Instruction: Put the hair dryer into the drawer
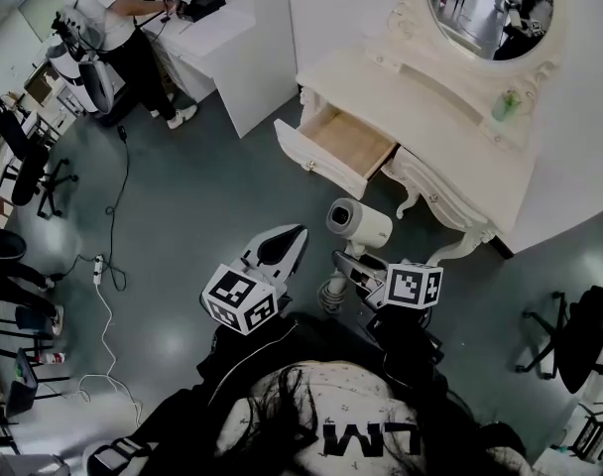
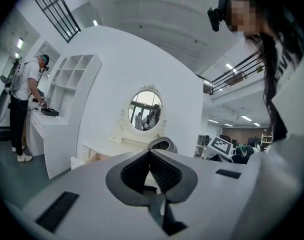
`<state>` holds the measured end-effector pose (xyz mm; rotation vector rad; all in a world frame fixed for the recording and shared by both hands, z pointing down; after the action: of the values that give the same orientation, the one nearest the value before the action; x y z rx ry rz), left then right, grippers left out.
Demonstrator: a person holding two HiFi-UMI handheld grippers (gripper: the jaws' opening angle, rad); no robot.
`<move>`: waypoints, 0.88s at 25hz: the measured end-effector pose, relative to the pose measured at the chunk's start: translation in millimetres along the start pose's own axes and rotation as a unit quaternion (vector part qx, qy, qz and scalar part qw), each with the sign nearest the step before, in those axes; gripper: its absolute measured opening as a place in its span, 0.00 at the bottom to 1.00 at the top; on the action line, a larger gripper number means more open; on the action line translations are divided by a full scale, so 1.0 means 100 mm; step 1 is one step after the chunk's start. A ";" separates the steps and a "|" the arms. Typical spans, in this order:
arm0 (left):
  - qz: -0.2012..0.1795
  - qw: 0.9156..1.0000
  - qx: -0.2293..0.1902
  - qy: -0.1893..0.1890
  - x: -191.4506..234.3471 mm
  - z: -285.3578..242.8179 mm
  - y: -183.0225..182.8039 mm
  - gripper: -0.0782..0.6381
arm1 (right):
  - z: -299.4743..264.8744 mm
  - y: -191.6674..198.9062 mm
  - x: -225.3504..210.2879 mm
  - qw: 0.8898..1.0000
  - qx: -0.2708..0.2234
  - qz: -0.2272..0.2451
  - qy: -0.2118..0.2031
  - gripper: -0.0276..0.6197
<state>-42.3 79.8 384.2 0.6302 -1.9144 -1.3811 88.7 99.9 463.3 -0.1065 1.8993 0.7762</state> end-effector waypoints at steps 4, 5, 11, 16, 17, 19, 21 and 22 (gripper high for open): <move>0.004 1.000 0.006 -0.012 -0.06 -0.03 0.08 0.11 | 0.06 0.01 -0.06 1.000 0.010 -0.001 -0.002 0.36; 0.006 1.000 0.009 -0.015 -0.07 -0.04 0.10 0.11 | 0.06 0.02 -0.08 1.000 0.013 -0.001 -0.003 0.36; 0.003 1.000 0.017 -0.025 -0.06 -0.10 0.11 0.11 | 0.00 -0.02 -0.18 1.000 0.024 -0.007 -0.010 0.36; 0.001 0.999 0.020 -0.029 0.05 -0.19 0.08 0.11 | -0.09 -0.13 -0.22 1.000 0.024 -0.010 -0.015 0.36; 0.001 0.999 0.021 -0.028 0.09 -0.22 0.07 0.11 | -0.11 -0.16 -0.23 1.000 0.022 -0.010 -0.014 0.36; 0.002 0.999 0.023 -0.022 0.17 -0.30 0.05 0.11 | -0.15 -0.24 -0.28 1.000 0.018 -0.012 -0.010 0.36; 0.003 1.000 0.024 -0.014 0.26 -0.39 0.03 0.11 | -0.21 -0.32 -0.33 1.000 0.014 -0.016 -0.003 0.36; 0.003 1.000 0.024 -0.010 0.31 -0.43 0.01 0.11 | -0.24 -0.36 -0.36 1.000 0.013 -0.018 0.001 0.36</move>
<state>-29.6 31.2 401.4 0.6346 -1.9697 -1.3460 101.1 48.5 482.8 -0.1239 1.9038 0.7277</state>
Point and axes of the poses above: the fingertips, and each gripper's own axes: z backward along the fingers, x to its left, y out of its underside, the point moved 4 cm from there along z, backward along the fingers, and after that the axes turned 3 degrees about x, right-handed, at the moved point
